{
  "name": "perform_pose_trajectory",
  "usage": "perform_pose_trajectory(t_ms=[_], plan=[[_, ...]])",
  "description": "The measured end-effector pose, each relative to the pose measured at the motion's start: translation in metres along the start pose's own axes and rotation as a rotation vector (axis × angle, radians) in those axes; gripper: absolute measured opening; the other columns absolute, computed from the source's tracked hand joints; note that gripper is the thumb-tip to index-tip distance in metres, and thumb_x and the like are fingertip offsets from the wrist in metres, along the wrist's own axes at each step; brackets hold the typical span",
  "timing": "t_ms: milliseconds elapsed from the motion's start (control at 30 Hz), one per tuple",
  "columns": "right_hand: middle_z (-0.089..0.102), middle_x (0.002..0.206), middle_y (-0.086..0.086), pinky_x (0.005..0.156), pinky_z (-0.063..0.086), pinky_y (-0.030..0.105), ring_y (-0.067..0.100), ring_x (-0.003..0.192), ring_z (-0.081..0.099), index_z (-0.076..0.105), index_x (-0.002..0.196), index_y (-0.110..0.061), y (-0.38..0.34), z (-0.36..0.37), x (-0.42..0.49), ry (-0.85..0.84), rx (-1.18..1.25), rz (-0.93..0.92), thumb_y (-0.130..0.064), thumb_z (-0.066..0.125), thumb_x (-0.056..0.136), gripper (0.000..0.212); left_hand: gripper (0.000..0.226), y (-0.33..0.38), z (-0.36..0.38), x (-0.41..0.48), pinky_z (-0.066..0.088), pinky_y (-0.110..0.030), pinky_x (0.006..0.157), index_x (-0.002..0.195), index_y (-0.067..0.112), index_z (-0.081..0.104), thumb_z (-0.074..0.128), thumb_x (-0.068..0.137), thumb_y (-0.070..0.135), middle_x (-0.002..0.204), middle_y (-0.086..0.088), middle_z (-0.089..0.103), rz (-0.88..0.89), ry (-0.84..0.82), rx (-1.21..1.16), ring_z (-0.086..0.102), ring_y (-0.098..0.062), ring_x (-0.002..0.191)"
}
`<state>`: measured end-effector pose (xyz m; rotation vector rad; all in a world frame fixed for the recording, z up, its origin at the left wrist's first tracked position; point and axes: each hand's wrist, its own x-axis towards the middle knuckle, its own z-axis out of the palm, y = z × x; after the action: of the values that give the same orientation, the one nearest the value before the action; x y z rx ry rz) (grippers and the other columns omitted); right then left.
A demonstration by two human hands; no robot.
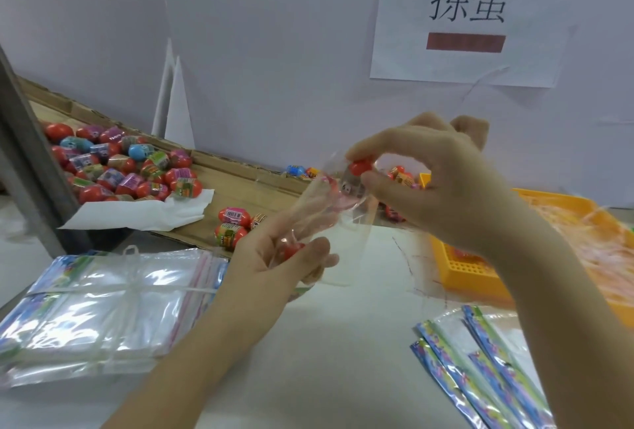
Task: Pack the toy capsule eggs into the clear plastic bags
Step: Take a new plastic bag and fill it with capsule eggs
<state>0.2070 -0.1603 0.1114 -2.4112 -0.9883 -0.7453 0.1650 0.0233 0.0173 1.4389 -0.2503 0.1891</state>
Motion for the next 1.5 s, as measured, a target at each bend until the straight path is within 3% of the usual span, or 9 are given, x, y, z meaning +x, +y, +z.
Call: perform_pose_trajectory(t_ms=[400, 500, 633, 800, 933, 1100, 1233, 1333, 1500], plan=[[0.056, 0.081, -0.039, 0.088, 0.018, 0.026, -0.01, 0.099, 0.041, 0.062, 0.099, -0.048, 0.001, 0.015, -0.001, -0.084, 0.145, 0.005, -0.041, 0.06, 0.091, 0.01, 0.069, -0.003, -0.002, -0.001, 0.058, -0.025, 0.072, 0.116, 0.056, 0.06, 0.084, 0.064, 0.016, 0.115, 0.009, 0.072, 0.014, -0.042, -0.03, 0.06, -0.054, 0.099], [0.054, 0.085, -0.043, 0.089, 0.027, 0.029, -0.016, 0.095, 0.04, 0.067, 0.09, -0.045, 0.003, 0.012, -0.001, -0.145, 0.273, 0.041, -0.039, 0.063, 0.086, 0.008, 0.066, -0.001, 0.001, -0.001, 0.058, -0.026, 0.068, 0.124, 0.039, 0.058, 0.075, 0.063, 0.019, 0.105, 0.0, 0.075, -0.018, -0.012, -0.055, 0.068, -0.043, 0.094], [0.071, 0.089, -0.011, 0.076, 0.054, 0.036, 0.013, 0.088, 0.066, 0.073, 0.093, -0.029, 0.002, 0.004, 0.001, -0.253, 0.605, 0.148, -0.038, 0.065, 0.084, 0.015, 0.056, 0.004, 0.001, 0.0, 0.057, -0.024, 0.063, 0.126, 0.027, 0.058, 0.066, 0.071, 0.027, 0.104, 0.001, 0.075, -0.003, 0.021, -0.072, 0.074, -0.024, 0.083], [0.072, 0.09, -0.003, 0.068, 0.052, 0.019, 0.01, 0.081, 0.068, 0.068, 0.098, -0.023, 0.01, 0.012, 0.001, -0.256, 0.698, 0.225, -0.044, 0.054, 0.081, 0.03, 0.042, 0.002, 0.004, -0.003, 0.057, -0.025, 0.057, 0.121, 0.039, 0.056, 0.062, 0.08, 0.033, 0.095, 0.002, 0.076, 0.152, 0.145, 0.082, 0.073, -0.019, 0.07], [0.072, 0.09, -0.002, 0.067, 0.054, 0.017, 0.015, 0.08, 0.07, 0.066, 0.095, -0.026, 0.015, 0.021, 0.001, -0.245, 0.733, 0.279, -0.042, 0.056, 0.077, 0.026, 0.041, -0.01, 0.003, -0.007, 0.059, -0.03, 0.064, 0.124, 0.064, 0.042, 0.047, 0.1, 0.032, 0.104, 0.01, 0.067, 0.325, 0.123, 0.404, 0.071, -0.013, 0.078], [0.074, 0.089, -0.001, 0.071, 0.054, 0.025, 0.01, 0.078, 0.07, 0.067, 0.095, -0.026, 0.017, 0.027, 0.0, -0.238, 0.818, 0.341, -0.039, 0.057, 0.078, 0.023, 0.032, -0.017, 0.0, -0.006, 0.038, -0.006, 0.095, 0.126, 0.042, 0.052, 0.039, 0.099, 0.03, 0.134, 0.006, 0.051, 0.469, 0.118, 0.767, 0.045, 0.01, 0.119], [0.074, 0.088, 0.0, 0.08, 0.051, 0.041, 0.016, 0.079, 0.071, 0.067, 0.099, -0.023, 0.017, 0.028, 0.0, -0.246, 0.852, 0.373, -0.039, 0.058, 0.078, 0.027, 0.018, -0.016, 0.001, -0.005, 0.052, -0.022, 0.084, 0.106, 0.047, 0.053, 0.047, 0.093, 0.036, 0.129, 0.01, 0.054, 0.333, 0.154, 0.662, 0.057, -0.001, 0.104], [0.073, 0.083, -0.005, 0.062, 0.051, 0.018, 0.013, 0.074, 0.07, 0.067, 0.096, -0.026, 0.016, 0.027, 0.001, -0.24, 0.76, 0.332, -0.032, 0.063, 0.08, 0.017, 0.013, -0.011, 0.001, -0.005, 0.048, -0.014, 0.068, 0.09, 0.046, 0.058, 0.05, 0.092, 0.036, 0.132, 0.013, 0.051, 0.345, 0.156, 0.562, 0.063, -0.001, 0.086], [0.069, 0.085, -0.001, 0.077, 0.056, 0.042, 0.023, 0.085, 0.067, 0.063, 0.097, -0.036, 0.018, 0.026, -0.002, -0.313, 0.616, 0.299, -0.02, 0.069, 0.086, 0.02, 0.013, -0.009, 0.001, -0.006, 0.052, -0.033, 0.09, 0.089, 0.052, 0.055, 0.045, 0.097, 0.052, 0.131, 0.033, 0.041, 0.348, 0.166, 0.601, 0.049, 0.0, 0.122]])
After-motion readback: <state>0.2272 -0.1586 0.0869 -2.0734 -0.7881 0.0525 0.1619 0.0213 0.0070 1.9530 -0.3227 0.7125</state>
